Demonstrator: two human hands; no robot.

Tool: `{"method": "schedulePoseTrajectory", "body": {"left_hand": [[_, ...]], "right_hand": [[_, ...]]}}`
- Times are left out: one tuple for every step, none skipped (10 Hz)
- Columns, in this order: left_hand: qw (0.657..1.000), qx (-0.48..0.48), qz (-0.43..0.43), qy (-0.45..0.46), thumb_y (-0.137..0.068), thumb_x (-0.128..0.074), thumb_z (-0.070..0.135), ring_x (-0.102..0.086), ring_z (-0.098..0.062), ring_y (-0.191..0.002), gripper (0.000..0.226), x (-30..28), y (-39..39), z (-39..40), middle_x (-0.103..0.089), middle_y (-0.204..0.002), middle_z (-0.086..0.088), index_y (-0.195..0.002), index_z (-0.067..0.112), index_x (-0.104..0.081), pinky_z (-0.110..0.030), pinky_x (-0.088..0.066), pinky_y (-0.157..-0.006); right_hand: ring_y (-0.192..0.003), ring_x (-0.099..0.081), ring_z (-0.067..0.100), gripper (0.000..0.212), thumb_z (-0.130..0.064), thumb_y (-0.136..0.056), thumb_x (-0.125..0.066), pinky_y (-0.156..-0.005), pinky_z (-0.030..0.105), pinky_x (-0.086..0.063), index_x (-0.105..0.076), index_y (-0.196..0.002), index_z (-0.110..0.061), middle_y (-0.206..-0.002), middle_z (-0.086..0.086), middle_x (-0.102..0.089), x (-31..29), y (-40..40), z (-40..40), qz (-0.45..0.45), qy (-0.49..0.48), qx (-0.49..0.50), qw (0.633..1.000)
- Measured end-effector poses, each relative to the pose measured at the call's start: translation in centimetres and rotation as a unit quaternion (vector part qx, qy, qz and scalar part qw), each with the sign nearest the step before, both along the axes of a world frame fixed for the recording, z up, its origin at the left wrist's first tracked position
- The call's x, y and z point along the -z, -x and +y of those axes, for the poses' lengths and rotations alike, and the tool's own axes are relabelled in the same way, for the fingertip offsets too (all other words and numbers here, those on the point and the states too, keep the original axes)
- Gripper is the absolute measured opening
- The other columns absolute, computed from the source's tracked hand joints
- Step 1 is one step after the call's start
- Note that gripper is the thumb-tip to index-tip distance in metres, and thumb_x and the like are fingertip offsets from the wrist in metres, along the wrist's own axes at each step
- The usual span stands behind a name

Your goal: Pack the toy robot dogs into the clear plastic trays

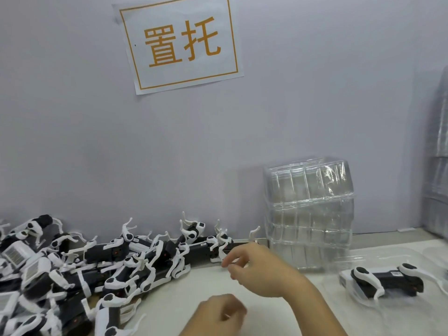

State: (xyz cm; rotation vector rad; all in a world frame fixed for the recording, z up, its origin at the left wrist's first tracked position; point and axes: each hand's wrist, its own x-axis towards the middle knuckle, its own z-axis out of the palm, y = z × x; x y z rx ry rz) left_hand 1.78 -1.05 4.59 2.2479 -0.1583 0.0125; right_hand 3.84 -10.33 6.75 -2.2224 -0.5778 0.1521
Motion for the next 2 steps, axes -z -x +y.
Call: {"method": "schedulePoseTrajectory", "body": {"left_hand": [[0.994, -0.093, -0.045, 0.033, -0.088, -0.058, 0.016, -0.062, 0.012, -0.076, 0.021, 3.7, 3.8, 6.7, -0.071, -0.08, 0.021, -0.081, 0.031, -0.071, -0.005, -0.043, -0.068], [0.982, -0.158, -0.1, 0.014, -0.084, -0.056, -0.001, -0.063, 0.005, -0.076, 0.033, 5.8, 4.7, 9.1, -0.071, -0.074, 0.014, -0.07, 0.026, -0.069, -0.012, -0.043, -0.055]], "right_hand": [[-0.085, -0.066, 0.009, 0.023, -0.031, -0.094, -0.049, -0.072, 0.021, -0.052, -0.069, -0.102, -0.037, -0.098, -0.009, -0.069, 0.0, 0.0, 0.7, -0.005, 0.014, -0.013, 1.0], [-0.086, -0.068, 0.005, 0.023, -0.031, -0.094, -0.048, -0.085, 0.031, -0.057, -0.07, -0.1, -0.039, -0.094, -0.013, -0.071, -1.1, 1.0, 1.0, -0.008, 0.035, -0.042, 0.998]]}}
